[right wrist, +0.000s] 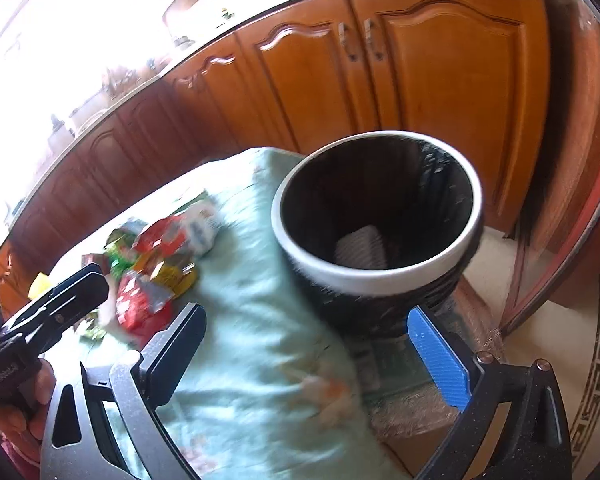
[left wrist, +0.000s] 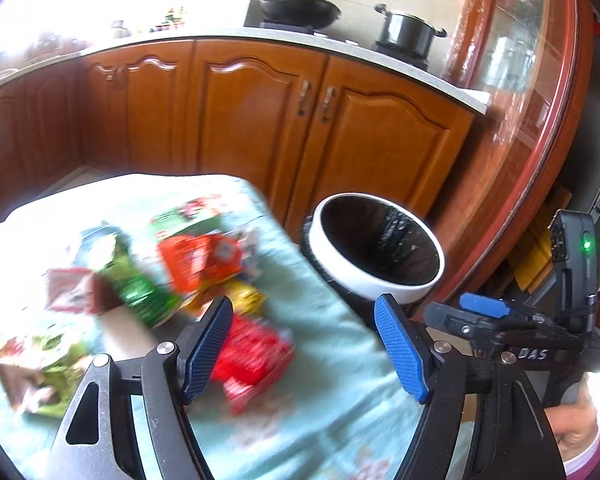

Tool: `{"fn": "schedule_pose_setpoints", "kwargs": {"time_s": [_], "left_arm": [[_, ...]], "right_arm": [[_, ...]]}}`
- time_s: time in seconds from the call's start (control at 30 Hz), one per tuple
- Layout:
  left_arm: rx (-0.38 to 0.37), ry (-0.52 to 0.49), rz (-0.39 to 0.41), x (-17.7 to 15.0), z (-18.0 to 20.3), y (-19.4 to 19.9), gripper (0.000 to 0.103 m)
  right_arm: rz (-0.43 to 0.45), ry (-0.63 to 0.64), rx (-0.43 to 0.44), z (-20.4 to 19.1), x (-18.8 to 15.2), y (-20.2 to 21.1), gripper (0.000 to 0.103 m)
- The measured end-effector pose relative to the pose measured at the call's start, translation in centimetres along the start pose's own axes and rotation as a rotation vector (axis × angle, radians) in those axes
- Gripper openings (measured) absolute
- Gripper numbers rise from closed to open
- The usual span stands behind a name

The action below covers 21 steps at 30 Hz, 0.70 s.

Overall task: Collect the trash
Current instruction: 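Grasp the white foam block with the left tool while the right tool grasps a red wrapper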

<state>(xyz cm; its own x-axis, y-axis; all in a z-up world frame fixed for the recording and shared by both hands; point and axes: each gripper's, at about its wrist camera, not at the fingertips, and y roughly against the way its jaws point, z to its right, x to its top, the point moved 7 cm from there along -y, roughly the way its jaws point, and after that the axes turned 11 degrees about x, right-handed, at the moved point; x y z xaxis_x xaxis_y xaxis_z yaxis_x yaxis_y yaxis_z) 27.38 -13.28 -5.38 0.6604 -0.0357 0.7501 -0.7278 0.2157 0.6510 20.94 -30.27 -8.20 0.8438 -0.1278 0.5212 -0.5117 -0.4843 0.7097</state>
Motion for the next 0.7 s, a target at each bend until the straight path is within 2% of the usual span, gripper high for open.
{"fn": "schedule_pose_setpoints", "kwargs": {"time_s": [0.23, 0.3, 0.4, 0.53, 0.63, 0.7], "left_arm": [[0.066, 0.058, 0.013, -2.3, -4.5, 4.4, 0.073], [0.088, 0.076, 0.007, -3.0, -5.6, 5.2, 0.073], [0.122, 0.107, -0.007, -3.5, -7.2, 5.9, 0.073], [0.153, 0.148, -0.034, -4.0, -8.5, 6.3, 0.073], [0.151, 0.177, -0.059, -4.2, -9.1, 6.0, 0.073], [0.142, 0.191, -0.081, -4.2, -9.4, 5.5, 0.073]], "right_arm": [[0.063, 0.047, 0.122, -5.6, -1.6, -0.1, 0.103], [0.075, 0.091, 0.121, -7.0, -1.9, -0.4, 0.103], [0.063, 0.165, 0.108, -8.8, -2.3, -1.6, 0.103], [0.034, 0.153, 0.178, -9.7, -2.7, -3.3, 0.101], [0.011, 0.153, 0.200, -10.1, -3.1, -4.8, 0.092], [-0.015, 0.137, 0.225, -10.2, -3.4, -5.8, 0.078]]}}
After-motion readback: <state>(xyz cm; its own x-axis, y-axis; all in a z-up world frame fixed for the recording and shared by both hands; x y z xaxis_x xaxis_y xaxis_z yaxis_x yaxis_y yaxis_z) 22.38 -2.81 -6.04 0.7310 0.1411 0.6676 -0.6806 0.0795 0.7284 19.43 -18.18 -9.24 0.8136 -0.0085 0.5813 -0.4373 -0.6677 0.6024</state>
